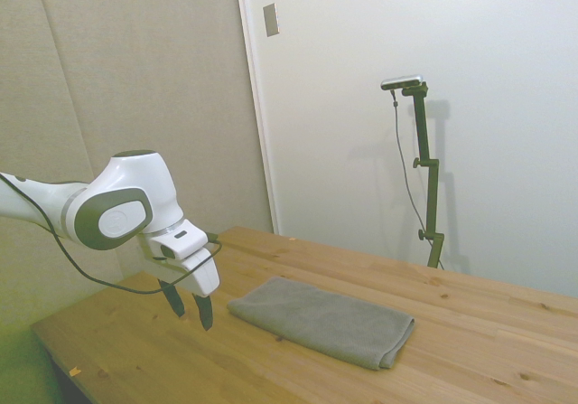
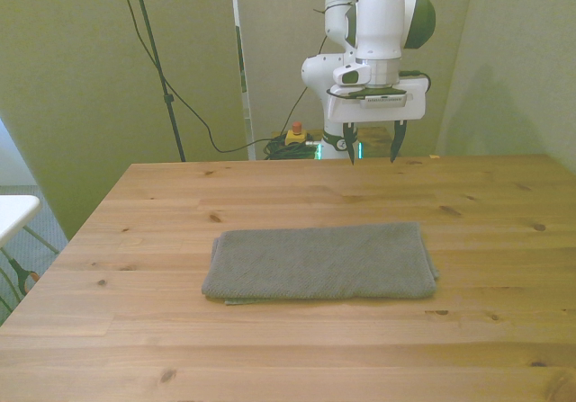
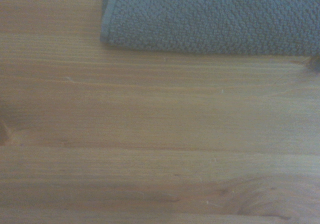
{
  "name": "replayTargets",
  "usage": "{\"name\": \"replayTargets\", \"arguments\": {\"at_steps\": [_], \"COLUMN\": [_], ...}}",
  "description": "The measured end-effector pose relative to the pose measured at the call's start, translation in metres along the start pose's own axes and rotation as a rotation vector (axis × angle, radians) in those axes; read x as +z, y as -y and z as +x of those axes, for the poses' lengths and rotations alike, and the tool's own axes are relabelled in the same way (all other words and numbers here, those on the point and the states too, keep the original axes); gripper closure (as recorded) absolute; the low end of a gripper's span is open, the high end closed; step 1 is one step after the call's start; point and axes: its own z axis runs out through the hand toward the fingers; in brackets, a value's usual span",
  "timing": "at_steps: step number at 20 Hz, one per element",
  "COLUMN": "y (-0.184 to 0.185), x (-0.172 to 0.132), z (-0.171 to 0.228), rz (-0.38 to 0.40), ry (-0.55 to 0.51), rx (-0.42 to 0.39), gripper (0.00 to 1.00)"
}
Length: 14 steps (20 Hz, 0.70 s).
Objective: Fold the towel
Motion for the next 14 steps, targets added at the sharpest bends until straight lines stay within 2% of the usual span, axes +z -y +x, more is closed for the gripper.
{"name": "replayTargets", "arguments": {"at_steps": [4, 9, 14], "y": [0.007, 0.055, 0.112], "x": [-0.005, -0.015, 0.01], "z": [0.002, 0.011, 0.03], "rz": [0.002, -0.027, -0.151], "ry": [-0.014, -0.089, -0.222], "rx": [-0.004, 0.053, 0.099], "gripper": [0.0, 0.0, 0.0]}}
